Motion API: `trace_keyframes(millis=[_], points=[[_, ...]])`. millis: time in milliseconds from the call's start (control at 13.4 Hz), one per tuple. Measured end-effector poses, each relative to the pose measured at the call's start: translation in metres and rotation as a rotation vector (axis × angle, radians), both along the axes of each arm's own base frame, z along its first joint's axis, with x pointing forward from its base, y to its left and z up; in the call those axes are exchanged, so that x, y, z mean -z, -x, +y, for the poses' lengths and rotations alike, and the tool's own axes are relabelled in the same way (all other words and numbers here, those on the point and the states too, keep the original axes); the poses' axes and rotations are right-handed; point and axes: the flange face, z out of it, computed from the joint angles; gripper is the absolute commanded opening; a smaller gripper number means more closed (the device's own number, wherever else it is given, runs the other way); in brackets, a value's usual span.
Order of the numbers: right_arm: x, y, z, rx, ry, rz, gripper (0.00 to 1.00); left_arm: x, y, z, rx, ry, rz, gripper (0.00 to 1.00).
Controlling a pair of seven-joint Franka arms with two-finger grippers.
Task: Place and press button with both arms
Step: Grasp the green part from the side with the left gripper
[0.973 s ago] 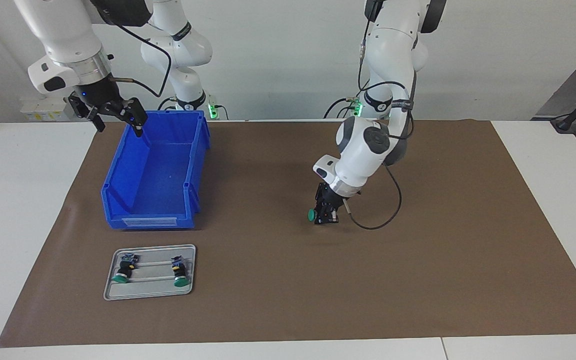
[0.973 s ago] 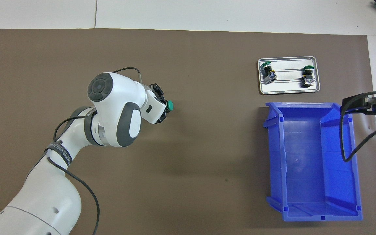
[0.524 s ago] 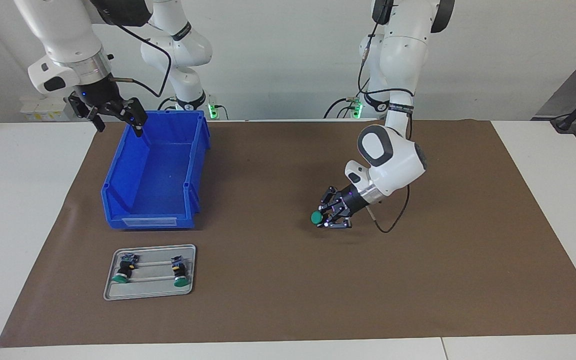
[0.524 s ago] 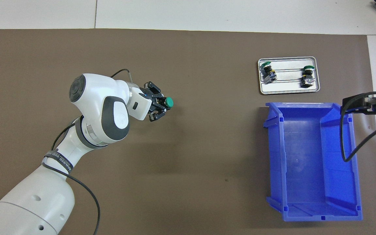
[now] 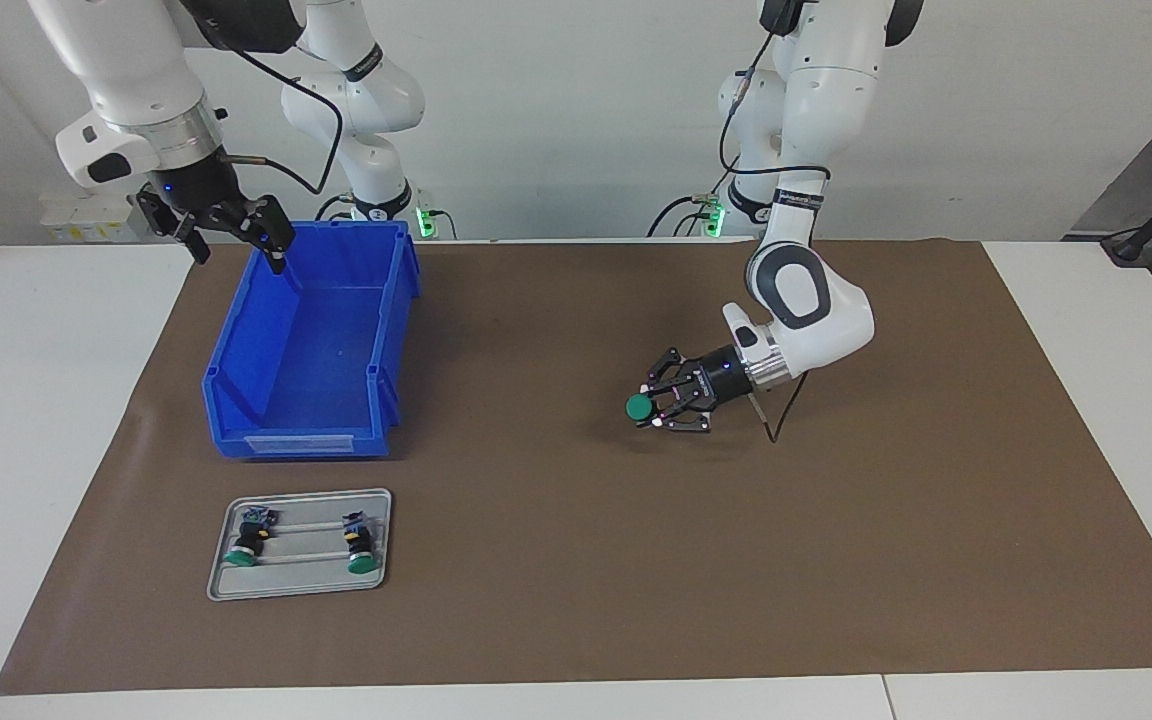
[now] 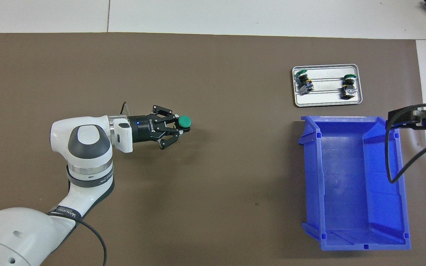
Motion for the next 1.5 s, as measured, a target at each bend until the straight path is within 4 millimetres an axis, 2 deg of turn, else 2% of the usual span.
trace_keyframes(millis=[299,1123,1497], points=[[0.0,0.0,0.0,0.0,0.0,0.0,1.0,0.018,0.023,0.003,0.003,0.032,0.013,0.31],[0.0,0.0,0.0,0.0,0.0,0.0,1.0,0.044,0.047,0.01,0.011,0.018,0.015,0.33],[0.0,0.0,0.0,0.0,0.0,0.0,1.0,0.05,0.052,0.012,0.013,0.011,0.018,0.4]])
